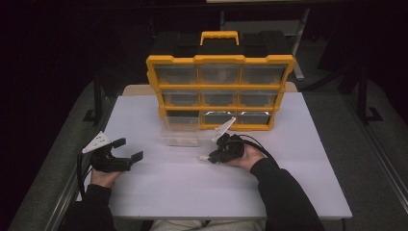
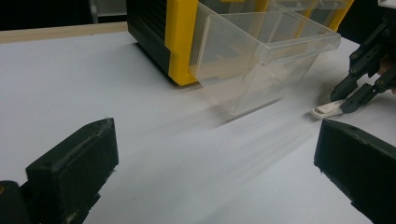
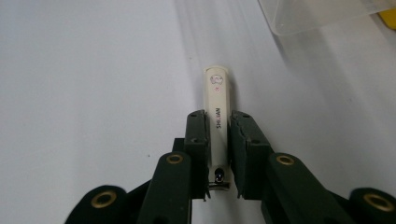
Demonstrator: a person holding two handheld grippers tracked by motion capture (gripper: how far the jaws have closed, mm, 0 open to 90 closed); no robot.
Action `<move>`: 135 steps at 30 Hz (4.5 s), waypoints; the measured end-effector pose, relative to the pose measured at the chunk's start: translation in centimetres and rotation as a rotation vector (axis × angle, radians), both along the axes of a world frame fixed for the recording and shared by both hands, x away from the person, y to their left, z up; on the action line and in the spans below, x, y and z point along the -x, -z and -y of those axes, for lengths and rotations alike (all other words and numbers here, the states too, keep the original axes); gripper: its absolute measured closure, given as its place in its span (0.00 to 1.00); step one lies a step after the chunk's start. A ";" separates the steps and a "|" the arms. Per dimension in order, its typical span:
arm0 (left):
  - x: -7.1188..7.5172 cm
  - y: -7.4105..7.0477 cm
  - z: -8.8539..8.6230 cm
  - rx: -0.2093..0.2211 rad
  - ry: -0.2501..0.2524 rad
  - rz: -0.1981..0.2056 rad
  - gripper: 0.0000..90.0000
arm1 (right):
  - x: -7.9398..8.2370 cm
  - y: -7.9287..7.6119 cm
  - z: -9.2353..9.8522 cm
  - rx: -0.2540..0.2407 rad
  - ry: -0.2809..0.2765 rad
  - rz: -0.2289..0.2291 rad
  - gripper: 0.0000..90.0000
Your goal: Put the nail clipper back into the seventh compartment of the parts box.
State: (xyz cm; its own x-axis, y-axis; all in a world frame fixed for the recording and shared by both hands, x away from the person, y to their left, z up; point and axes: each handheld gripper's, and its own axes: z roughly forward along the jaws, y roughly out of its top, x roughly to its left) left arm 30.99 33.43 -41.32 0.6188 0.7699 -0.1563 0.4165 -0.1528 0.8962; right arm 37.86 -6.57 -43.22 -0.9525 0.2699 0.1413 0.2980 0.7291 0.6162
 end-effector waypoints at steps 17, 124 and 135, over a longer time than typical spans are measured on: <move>0.0 0.0 0.1 -0.006 -0.001 -0.002 0.00 | 0.1 -1.0 0.6 -0.032 0.025 -0.030 0.85; -0.2 0.1 0.3 -0.007 0.015 0.001 0.00 | -4.3 -9.7 -6.4 -0.231 0.278 0.061 0.85; -0.2 0.2 0.2 -0.004 0.013 -0.003 0.00 | -5.1 -8.7 -7.9 -0.210 0.305 0.046 0.40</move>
